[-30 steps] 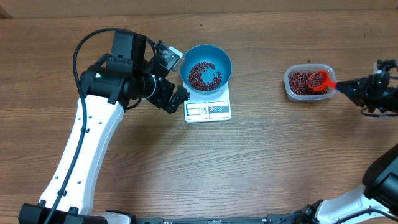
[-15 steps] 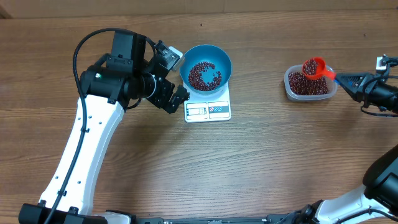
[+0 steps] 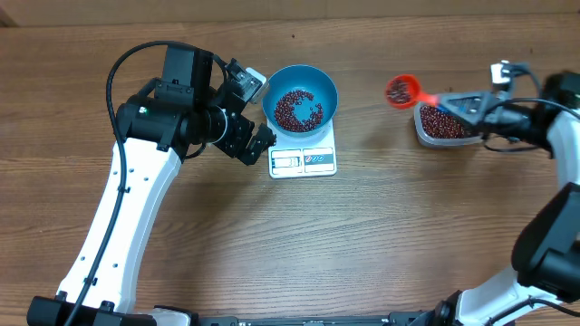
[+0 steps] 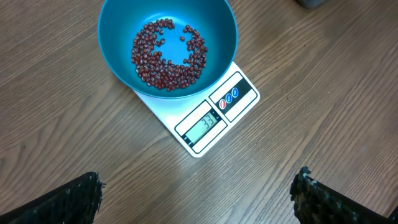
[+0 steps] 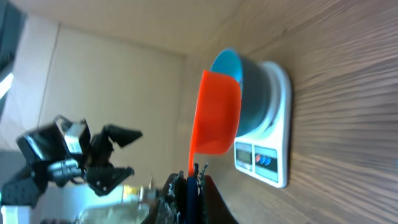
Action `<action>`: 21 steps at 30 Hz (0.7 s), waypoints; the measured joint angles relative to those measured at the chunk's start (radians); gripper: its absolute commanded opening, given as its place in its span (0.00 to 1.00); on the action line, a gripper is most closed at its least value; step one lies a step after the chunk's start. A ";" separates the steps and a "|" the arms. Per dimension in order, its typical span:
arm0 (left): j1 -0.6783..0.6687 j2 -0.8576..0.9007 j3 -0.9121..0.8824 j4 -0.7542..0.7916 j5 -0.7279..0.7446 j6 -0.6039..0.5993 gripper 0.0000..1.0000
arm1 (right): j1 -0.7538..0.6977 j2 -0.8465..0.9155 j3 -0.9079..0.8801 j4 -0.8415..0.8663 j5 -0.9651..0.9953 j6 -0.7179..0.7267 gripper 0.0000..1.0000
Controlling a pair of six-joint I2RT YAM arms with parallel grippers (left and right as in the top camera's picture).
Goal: Scoop item into bowl and weigh 150g on scale
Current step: 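Carry the filled scoop left over the teal bowl with the right gripper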
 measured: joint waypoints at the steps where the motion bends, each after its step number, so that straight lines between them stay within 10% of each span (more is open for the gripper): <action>1: 0.000 0.000 0.000 0.000 0.000 0.000 1.00 | 0.023 0.000 0.006 0.011 0.007 0.013 0.04; 21: 0.000 0.000 0.000 0.000 0.000 0.000 0.99 | 0.443 0.003 0.224 0.283 0.392 0.365 0.04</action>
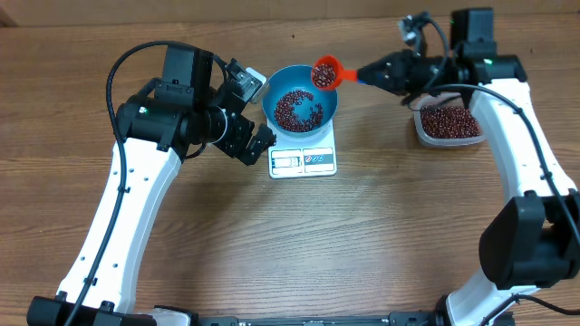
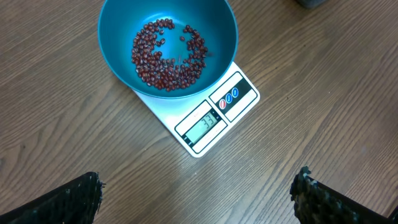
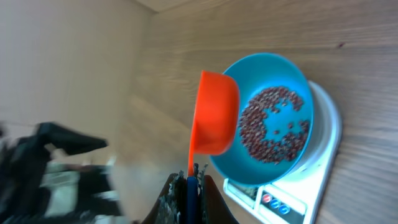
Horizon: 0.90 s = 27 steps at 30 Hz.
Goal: Scoop item into bowl and weigh 150g on scale
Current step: 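Carry the filled scoop left over the teal bowl with the right gripper, then tip the scoop with the right gripper, pouring beans into the bowl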
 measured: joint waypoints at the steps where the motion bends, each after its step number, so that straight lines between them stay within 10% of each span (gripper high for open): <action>1: 0.000 0.000 0.000 0.000 0.000 0.000 0.99 | 0.020 0.000 0.020 -0.010 0.044 0.000 0.04; 27: 0.000 0.000 0.000 0.000 0.000 0.000 1.00 | 0.466 0.000 0.153 -0.158 1.015 -0.199 0.04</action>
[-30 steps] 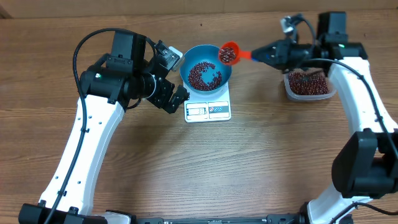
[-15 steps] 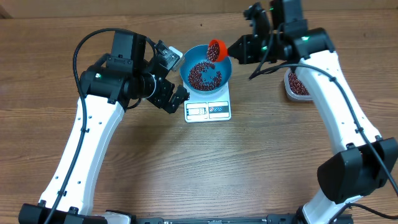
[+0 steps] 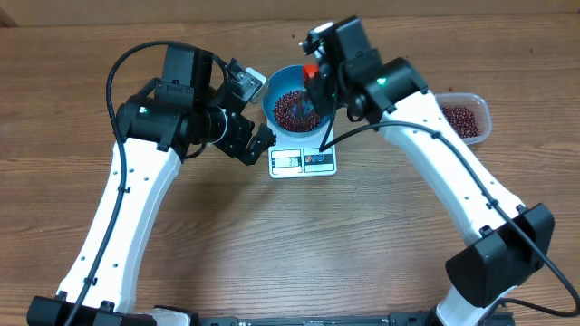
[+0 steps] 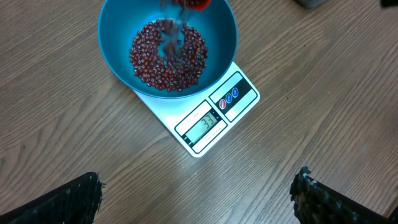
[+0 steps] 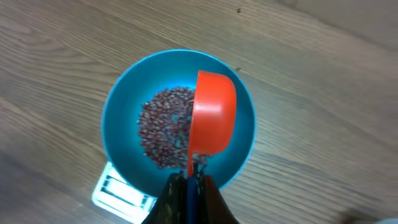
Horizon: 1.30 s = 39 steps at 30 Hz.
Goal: Scoop item into bowl and weigh 150g on scale
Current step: 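Tip the scoop with the right gripper, pouring beans into the bowl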
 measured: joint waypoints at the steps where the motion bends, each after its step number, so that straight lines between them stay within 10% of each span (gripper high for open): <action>1: 0.000 0.000 0.000 0.000 0.000 0.000 0.99 | 0.010 0.000 0.000 -0.001 0.023 -0.006 0.04; 20: 0.000 0.000 0.000 0.000 0.000 0.000 1.00 | 0.076 0.000 0.000 -0.003 0.201 -0.036 0.04; 39: 0.000 0.000 0.000 0.000 0.000 0.000 1.00 | -0.190 -0.080 0.000 -0.031 -0.177 -0.027 0.04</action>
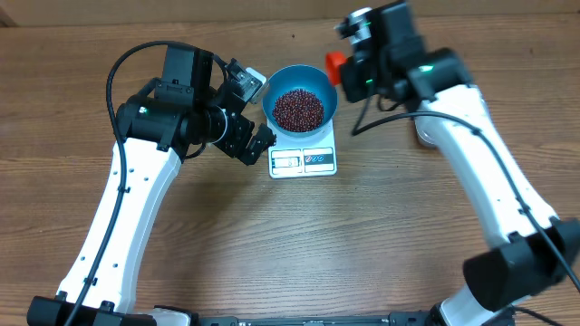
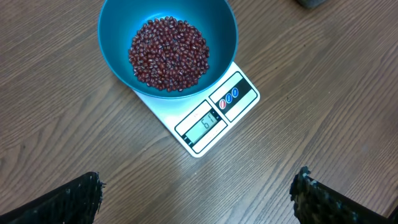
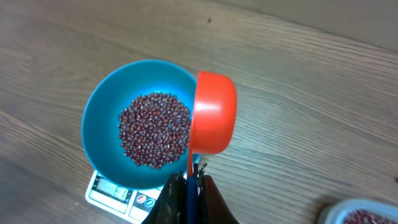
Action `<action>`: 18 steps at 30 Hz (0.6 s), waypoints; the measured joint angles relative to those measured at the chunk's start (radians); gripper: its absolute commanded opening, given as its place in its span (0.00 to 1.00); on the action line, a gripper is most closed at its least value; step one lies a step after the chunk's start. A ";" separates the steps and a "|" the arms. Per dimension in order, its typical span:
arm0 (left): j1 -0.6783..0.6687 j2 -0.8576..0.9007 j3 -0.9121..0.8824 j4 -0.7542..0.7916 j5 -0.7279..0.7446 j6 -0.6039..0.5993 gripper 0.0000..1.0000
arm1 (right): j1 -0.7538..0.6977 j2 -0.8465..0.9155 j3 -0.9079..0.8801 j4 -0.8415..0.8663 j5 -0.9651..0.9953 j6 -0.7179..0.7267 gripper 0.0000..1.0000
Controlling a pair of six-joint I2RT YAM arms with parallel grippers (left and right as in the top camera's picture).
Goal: Scoop item into bowl and weigh 150g on scale
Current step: 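Tip the scoop with the right gripper, pouring beans into the bowl, then return the scoop with the right gripper to the bean tub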
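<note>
A blue bowl point(image 1: 300, 91) holding a heap of red beans point(image 2: 168, 54) sits on a white scale point(image 1: 303, 159). The scale display point(image 2: 204, 122) shows a number beginning with 6. My right gripper point(image 3: 188, 180) is shut on the blue handle of an orange scoop point(image 3: 214, 119), which hangs turned over just right of the bowl's rim; the scoop point(image 1: 334, 64) shows small in the overhead view. My left gripper point(image 2: 198, 193) stands open, low over bare table in front of the scale, nothing between its fingers.
A clear tub of red beans point(image 3: 357, 214) sits at the right, mostly hidden under my right arm in the overhead view point(image 1: 424, 134). A dark object point(image 2: 309, 3) shows at the top edge of the left wrist view.
The right gripper and scoop have moved from over the bowl's middle to just right of its rim. The bean heap is fuller and settled. The display changed from 33 to a reading starting with 6.
The right gripper held a full scoop above the bean tub, with the scale at 33. Then the scoop was at the bowl's far rim. Then it was tipped over the bowl with beans falling. Now it hangs beside the bowl and the heap is larger.
</note>
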 measured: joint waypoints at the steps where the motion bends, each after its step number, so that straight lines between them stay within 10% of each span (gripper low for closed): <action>1: 0.000 0.000 0.000 0.000 0.000 0.000 0.99 | -0.019 -0.013 0.000 -0.007 -0.018 0.000 0.04; 18: 0.000 0.000 0.000 0.000 0.000 0.000 0.99 | -0.539 -0.113 -0.039 -0.234 -0.157 -0.073 0.04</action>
